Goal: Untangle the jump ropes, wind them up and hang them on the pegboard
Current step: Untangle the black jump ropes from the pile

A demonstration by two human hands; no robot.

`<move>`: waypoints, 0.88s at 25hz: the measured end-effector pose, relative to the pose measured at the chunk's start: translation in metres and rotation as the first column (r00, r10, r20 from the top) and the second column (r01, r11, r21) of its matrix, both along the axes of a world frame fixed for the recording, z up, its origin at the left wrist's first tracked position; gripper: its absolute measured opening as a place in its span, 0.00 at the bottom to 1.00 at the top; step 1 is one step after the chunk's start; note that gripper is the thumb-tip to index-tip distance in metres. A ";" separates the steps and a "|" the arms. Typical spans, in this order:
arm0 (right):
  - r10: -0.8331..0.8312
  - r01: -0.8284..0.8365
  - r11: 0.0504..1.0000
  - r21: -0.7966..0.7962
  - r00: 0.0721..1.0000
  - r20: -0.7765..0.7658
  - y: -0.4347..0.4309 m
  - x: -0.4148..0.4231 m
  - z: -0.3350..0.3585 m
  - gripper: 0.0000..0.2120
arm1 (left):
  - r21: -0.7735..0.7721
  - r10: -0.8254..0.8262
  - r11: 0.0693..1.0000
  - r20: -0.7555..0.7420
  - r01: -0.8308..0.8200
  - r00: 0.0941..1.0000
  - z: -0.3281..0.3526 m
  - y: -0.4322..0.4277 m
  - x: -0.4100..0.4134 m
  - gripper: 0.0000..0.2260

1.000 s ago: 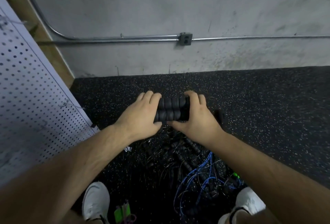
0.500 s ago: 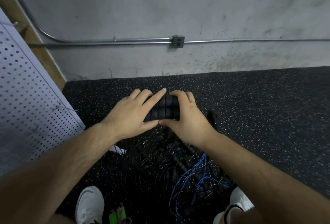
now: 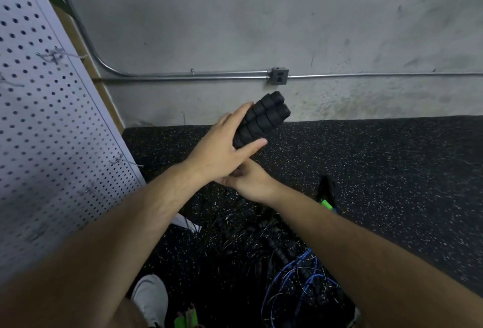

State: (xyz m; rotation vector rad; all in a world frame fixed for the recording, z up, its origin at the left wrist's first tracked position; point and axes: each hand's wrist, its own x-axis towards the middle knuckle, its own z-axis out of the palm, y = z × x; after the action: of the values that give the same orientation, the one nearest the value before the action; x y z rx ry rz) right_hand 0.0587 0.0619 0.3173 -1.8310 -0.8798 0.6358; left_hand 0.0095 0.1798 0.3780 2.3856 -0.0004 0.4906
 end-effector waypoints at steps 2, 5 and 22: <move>0.026 -0.028 0.999 0.047 0.999 0.046 0.023 -0.009 0.001 0.14 | -0.058 -0.029 0.998 0.011 0.030 1.000 0.002 -0.003 0.002 0.34; 0.012 -0.011 1.000 -0.018 0.998 0.065 0.031 -0.018 0.015 0.10 | -0.082 -0.032 0.996 0.020 0.033 0.999 0.006 0.010 0.000 0.35; -0.132 0.216 0.926 -0.309 0.953 0.271 -0.081 0.017 0.079 0.25 | 0.716 -0.032 0.687 -0.146 0.128 0.989 -0.014 0.055 -0.020 0.41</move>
State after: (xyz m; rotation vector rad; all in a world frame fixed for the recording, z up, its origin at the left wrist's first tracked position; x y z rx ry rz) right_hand 0.0761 -0.0188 0.3960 -2.3078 -0.7878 0.4708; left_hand -0.0107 0.2344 0.3642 3.1840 -0.3002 0.3281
